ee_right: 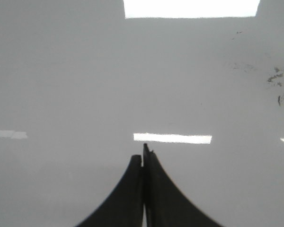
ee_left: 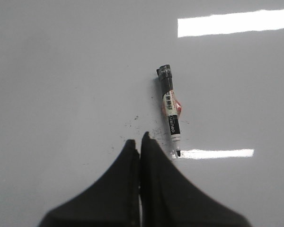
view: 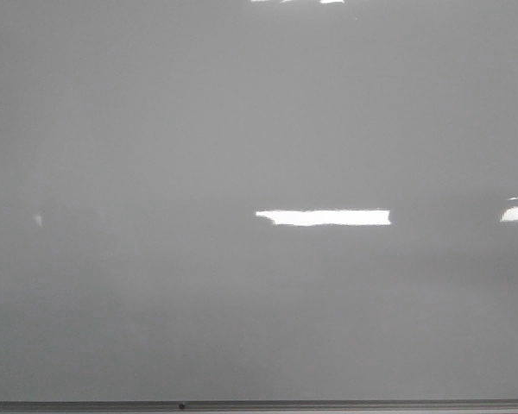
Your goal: Write number 9 on whiteboard
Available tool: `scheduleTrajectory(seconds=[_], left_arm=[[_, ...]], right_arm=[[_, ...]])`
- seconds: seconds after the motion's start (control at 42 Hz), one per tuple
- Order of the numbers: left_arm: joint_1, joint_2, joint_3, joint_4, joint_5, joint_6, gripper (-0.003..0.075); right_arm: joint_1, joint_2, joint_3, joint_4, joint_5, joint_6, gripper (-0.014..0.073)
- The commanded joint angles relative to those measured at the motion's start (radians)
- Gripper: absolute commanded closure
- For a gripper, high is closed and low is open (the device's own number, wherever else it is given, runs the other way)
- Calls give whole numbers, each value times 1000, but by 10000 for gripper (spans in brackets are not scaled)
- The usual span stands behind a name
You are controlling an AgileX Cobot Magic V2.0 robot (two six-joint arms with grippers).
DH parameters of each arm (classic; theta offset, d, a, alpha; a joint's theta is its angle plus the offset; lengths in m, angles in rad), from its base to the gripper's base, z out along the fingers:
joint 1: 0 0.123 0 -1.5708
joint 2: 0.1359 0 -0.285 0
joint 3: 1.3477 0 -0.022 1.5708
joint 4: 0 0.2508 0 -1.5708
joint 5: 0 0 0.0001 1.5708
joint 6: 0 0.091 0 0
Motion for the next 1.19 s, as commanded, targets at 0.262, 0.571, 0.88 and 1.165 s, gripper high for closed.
scheduleTrajectory(seconds=[0.262,0.571,0.88,1.165], left_arm=[[-7,-20,3,-8,-84,-3,739],[-7,-20,3,-8,-84,-3,739],[-7,-20,3,-8,-84,-3,739],[-7,-20,-4,-10,-177,-6,739]], right_arm=[[-2,-19,-3,-5,-87,0,662],[-2,-19,-3,-5,-87,0,662],[-2,-19,-3,-5,-96,0,662],[-2,-18,-43,-5,-69,0,662]])
